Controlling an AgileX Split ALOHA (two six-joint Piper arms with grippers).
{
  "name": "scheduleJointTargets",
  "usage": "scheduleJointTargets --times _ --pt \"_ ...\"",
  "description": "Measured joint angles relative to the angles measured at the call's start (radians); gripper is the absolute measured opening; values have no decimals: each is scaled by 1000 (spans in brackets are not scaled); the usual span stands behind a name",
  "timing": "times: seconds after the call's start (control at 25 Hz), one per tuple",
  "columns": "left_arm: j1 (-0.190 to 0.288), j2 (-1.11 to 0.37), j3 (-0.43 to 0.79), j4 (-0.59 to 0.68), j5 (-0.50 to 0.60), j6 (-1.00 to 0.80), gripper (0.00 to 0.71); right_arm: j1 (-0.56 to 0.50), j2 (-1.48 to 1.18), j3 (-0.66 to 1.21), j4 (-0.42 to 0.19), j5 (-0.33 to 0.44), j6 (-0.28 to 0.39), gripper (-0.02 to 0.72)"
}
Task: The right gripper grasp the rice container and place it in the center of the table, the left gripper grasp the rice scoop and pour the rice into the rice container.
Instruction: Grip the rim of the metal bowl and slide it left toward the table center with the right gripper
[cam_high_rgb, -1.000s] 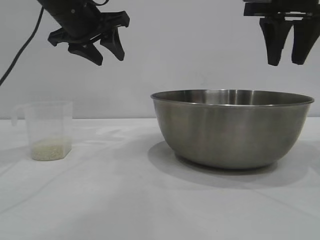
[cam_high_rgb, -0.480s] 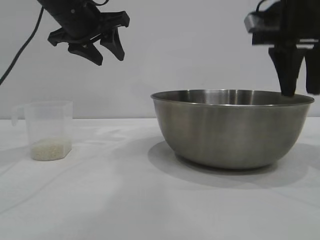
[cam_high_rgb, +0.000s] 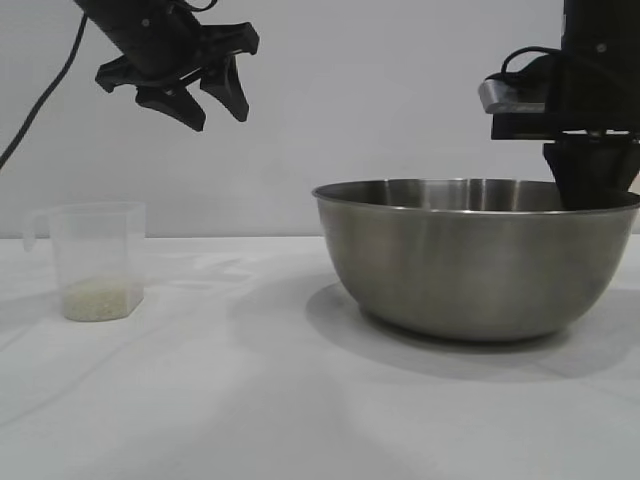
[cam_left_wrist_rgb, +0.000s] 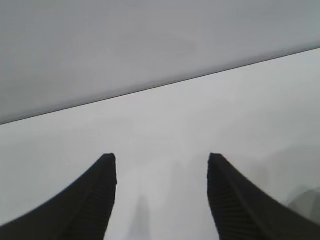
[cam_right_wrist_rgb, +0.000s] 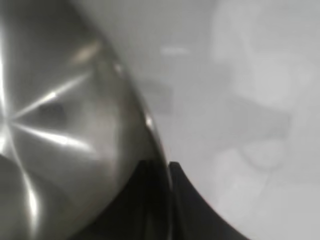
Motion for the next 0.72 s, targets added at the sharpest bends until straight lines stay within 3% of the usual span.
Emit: scheduleJointTargets --times 0.24,0.28,0.36,0.56,0.6,0.72 --pt "0 0 0 0 0 8 342 29 7 -2 14 -5 0 0" --pt "0 0 0 0 0 8 342 29 7 -2 8 -6 0 65" --pt "0 0 0 0 0 10 342 29 5 -2 -1 -14 0 65" --pt "0 0 0 0 0 10 342 29 -74 0 -33 -62 0 342" --pt "0 0 0 0 0 10 342 29 -105 6 -41 -83 0 372" --pt "0 0 0 0 0 10 342 29 -235 100 -62 -222 0 372"
